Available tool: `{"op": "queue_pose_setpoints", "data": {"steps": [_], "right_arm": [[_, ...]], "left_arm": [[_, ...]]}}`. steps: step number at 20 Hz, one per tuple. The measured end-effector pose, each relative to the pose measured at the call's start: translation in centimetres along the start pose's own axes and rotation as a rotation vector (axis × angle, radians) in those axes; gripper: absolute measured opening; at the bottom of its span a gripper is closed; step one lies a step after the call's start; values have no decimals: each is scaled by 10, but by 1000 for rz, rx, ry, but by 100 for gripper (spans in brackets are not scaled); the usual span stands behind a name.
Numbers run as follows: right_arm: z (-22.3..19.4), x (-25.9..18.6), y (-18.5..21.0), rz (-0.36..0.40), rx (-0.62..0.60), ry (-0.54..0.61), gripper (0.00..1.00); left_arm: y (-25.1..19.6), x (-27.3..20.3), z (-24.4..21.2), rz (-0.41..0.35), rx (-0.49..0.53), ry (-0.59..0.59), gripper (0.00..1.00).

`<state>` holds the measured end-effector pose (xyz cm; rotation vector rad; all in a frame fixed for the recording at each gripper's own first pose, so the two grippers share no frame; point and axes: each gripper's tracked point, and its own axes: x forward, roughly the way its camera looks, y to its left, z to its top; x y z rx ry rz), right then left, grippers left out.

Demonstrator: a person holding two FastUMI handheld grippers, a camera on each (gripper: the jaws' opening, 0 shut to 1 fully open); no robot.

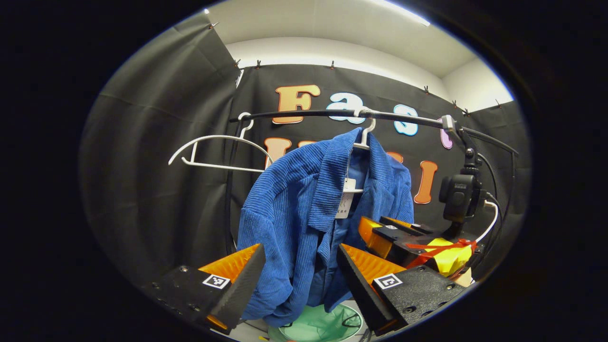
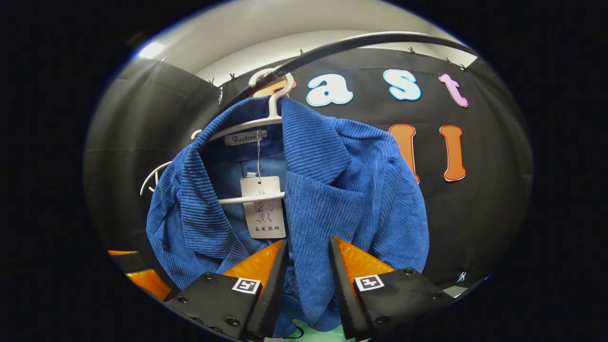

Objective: Grasp the clothes on the hanger with both hands and then place them into the laundry hamper below.

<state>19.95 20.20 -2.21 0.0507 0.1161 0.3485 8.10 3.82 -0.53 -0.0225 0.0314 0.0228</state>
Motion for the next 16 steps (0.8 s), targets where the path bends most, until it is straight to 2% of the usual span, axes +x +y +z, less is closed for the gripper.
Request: {"op": "queue_pose_setpoints", "data": {"steps": [1,4,6,8,16], "right_arm": [[-5,3,-4,-11,6,12,59],[-5,8,-10,-6,29,22,11],[0,-3,-18,-10,41,14,17],[-2,7,-23,-7,62,13,8],[5,-1,-35,79,183,19,8]], "left_arm": [[0,2,-1,1,-2,3,95],[-1,9,-4,5,4,9,95],[-4,14,-7,5,3,16,95],[-6,21,-12,6,-2,25,95],[-16,55,-29,31,-11,55,95]]}}
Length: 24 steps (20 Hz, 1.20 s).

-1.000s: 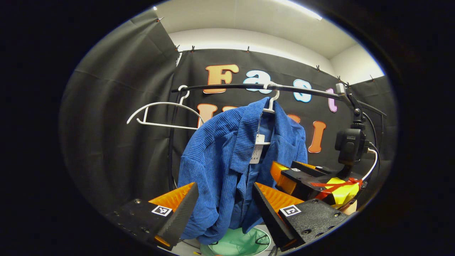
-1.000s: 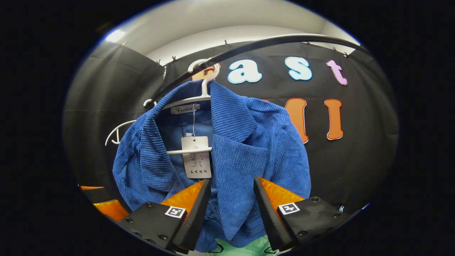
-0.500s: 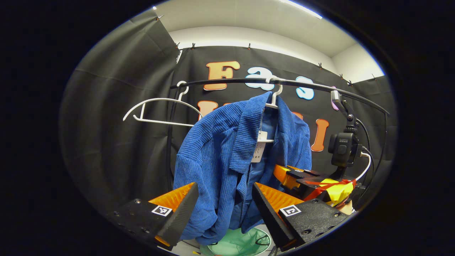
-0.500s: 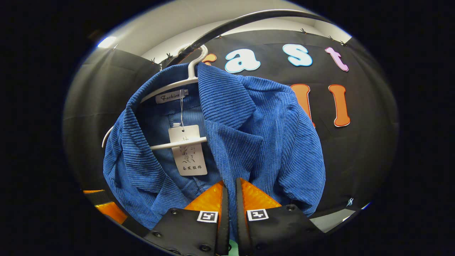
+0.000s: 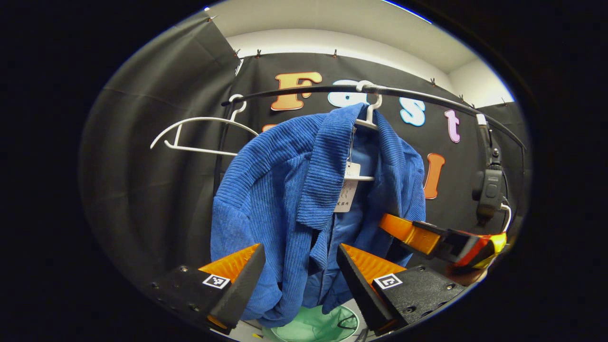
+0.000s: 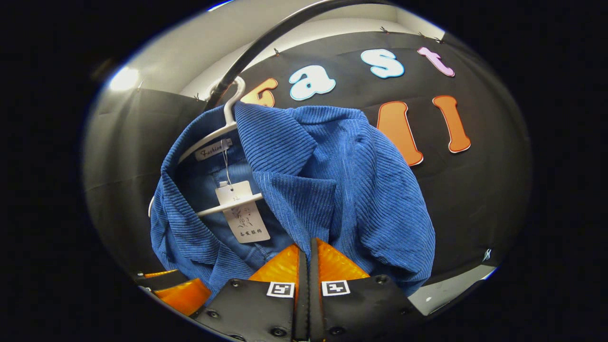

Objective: Grasp the clothes on the hanger with both hands and then place them into the laundry hamper below.

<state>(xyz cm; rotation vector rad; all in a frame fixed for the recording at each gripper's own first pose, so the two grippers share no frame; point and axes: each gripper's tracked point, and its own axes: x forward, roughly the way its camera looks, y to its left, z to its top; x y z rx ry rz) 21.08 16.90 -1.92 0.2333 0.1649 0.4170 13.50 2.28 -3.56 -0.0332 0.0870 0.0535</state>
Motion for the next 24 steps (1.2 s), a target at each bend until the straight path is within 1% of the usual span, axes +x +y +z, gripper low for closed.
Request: {"op": "queue_pose_setpoints", "data": {"steps": [1,2,5,6,8,11,12,13,17,18,20,21,22,24], "right_arm": [[1,-1,-2,10,12,1,8],[4,-4,-3,21,23,0,8],[9,-8,-8,46,47,-4,8],[11,-11,-10,53,55,-8,8],[16,-14,-14,65,71,-17,8],[18,-20,-13,109,125,-1,8],[20,-20,-14,116,139,-4,8],[22,-20,-17,118,145,-8,8],[27,-22,-20,132,150,-9,8],[30,-23,-20,143,166,-7,8],[34,-24,-23,164,215,-10,8],[38,-26,-26,175,246,-12,8],[40,-27,-28,185,278,-10,8],[49,-27,-33,207,332,-19,8]], "left_arm": [[1,5,-1,10,3,1,95],[1,11,-1,18,9,0,92],[3,27,-3,33,24,0,92],[3,32,-4,34,26,4,95],[4,40,-7,45,31,11,95],[5,49,-7,54,29,7,94],[5,51,-7,52,27,6,88],[4,52,-6,45,26,6,87],[7,52,-5,59,8,22,45],[8,50,-6,58,10,28,33],[16,47,-1,82,42,41,10],[11,46,-1,53,53,41,5],[4,45,0,6,50,45,3],[-4,36,3,-55,38,65,1]]}}
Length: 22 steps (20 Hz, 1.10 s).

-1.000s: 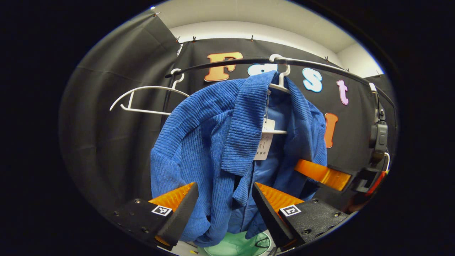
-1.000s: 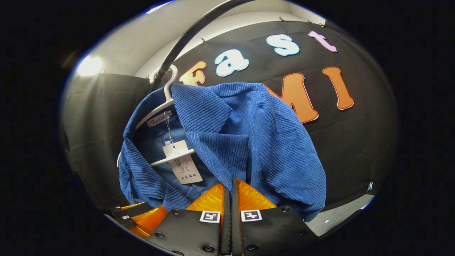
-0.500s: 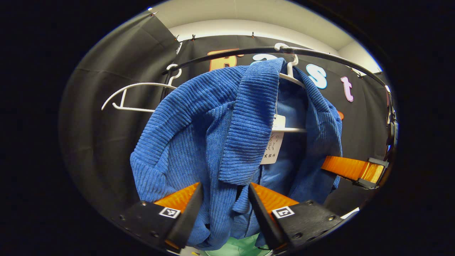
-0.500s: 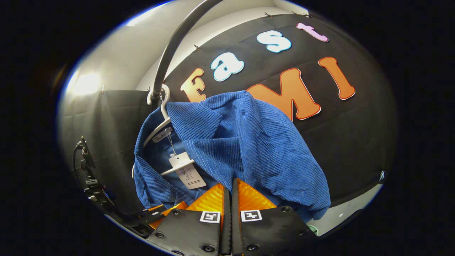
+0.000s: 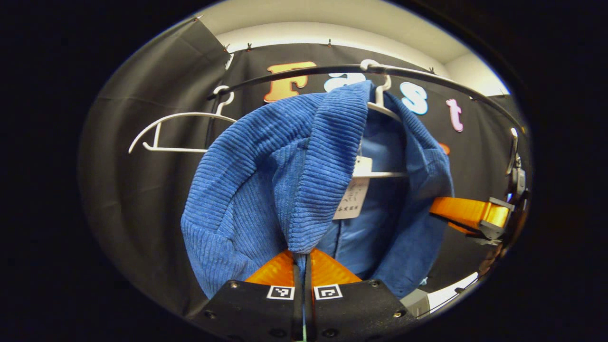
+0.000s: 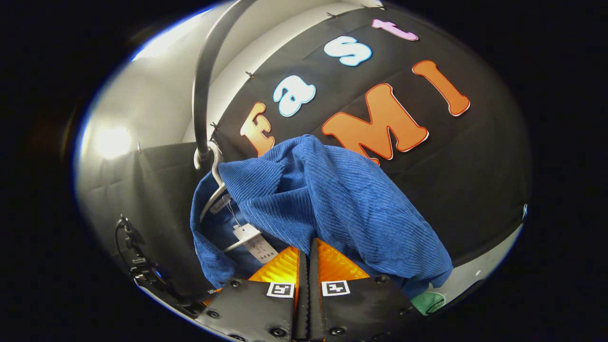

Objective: Grasp the clothes on the hanger with both hands and then place them into the laundry hamper below.

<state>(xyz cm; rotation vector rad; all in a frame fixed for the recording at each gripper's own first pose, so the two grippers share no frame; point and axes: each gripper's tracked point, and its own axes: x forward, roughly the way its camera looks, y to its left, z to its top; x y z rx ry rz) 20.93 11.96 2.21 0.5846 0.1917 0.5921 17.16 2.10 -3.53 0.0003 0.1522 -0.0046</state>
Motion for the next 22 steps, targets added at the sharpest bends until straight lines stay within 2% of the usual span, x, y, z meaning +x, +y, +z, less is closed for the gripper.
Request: {"op": "queue_pose_setpoints", "data": {"steps": [4,7,9,12,17,22], "right_arm": [[19,-1,-1,35,62,-10,8],[42,2,2,83,137,-43,8],[57,1,2,110,195,-72,8],[71,0,3,133,243,-90,7],[102,3,9,166,243,-139,8],[124,3,5,178,258,-164,8]], "left_arm": [[-17,-19,28,-94,11,-8,1],[-17,-33,49,-145,-37,-9,1],[-8,-43,62,-150,-73,-11,1],[6,-61,85,-160,-74,-34,2],[28,-75,118,-179,-36,-80,2],[52,-87,152,-160,-6,-138,0]]}}
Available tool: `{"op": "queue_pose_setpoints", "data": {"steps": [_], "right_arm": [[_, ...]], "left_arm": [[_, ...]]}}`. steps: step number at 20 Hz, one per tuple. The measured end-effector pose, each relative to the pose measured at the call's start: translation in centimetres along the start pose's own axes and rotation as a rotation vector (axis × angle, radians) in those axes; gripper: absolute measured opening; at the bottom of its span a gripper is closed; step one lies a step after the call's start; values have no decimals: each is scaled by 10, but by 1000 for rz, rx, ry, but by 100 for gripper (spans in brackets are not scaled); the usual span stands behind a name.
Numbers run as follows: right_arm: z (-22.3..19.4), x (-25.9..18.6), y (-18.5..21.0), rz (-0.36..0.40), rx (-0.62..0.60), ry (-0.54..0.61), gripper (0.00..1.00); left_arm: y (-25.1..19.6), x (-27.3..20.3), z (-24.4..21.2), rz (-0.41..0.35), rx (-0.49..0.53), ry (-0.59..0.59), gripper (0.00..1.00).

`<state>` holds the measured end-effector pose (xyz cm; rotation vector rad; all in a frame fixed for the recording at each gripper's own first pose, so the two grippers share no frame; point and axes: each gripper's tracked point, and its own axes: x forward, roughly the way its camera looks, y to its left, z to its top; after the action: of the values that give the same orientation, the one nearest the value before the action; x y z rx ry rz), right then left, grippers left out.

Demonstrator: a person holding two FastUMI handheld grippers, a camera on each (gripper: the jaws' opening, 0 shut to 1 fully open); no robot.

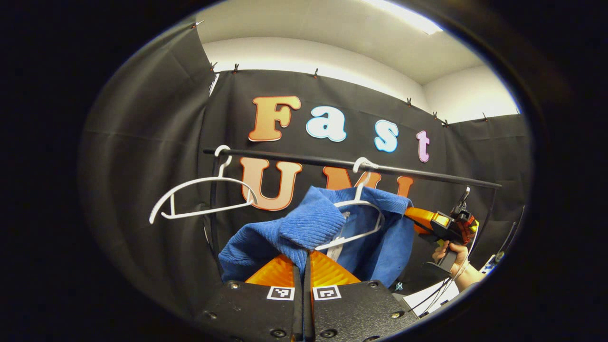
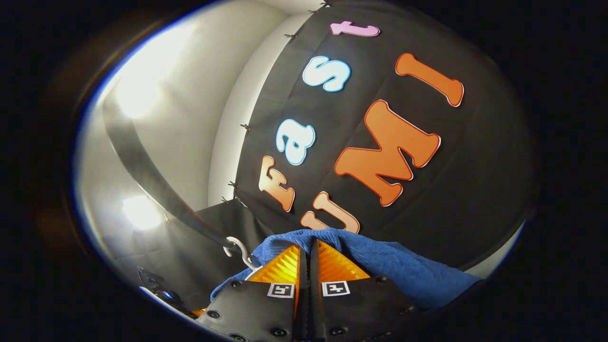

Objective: Grasp the clothes on the hanger with both hands and then place them into the laundry hamper below.

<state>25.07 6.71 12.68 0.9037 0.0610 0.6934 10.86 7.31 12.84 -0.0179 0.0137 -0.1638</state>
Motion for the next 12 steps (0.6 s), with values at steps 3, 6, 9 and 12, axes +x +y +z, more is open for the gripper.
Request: {"op": "queue_pose_setpoints", "data": {"steps": [3,6,9,12], "right_arm": [[5,6,0,1,7,-5,7],[12,12,-1,-8,-11,-13,7],[18,19,-4,-17,-18,-30,8],[21,22,-9,-32,-36,-38,7]], "left_arm": [[27,-3,19,41,-5,-39,1],[45,-4,32,60,-43,-69,1],[55,-1,45,65,-45,-100,1],[62,6,58,56,-15,-114,1]]}}
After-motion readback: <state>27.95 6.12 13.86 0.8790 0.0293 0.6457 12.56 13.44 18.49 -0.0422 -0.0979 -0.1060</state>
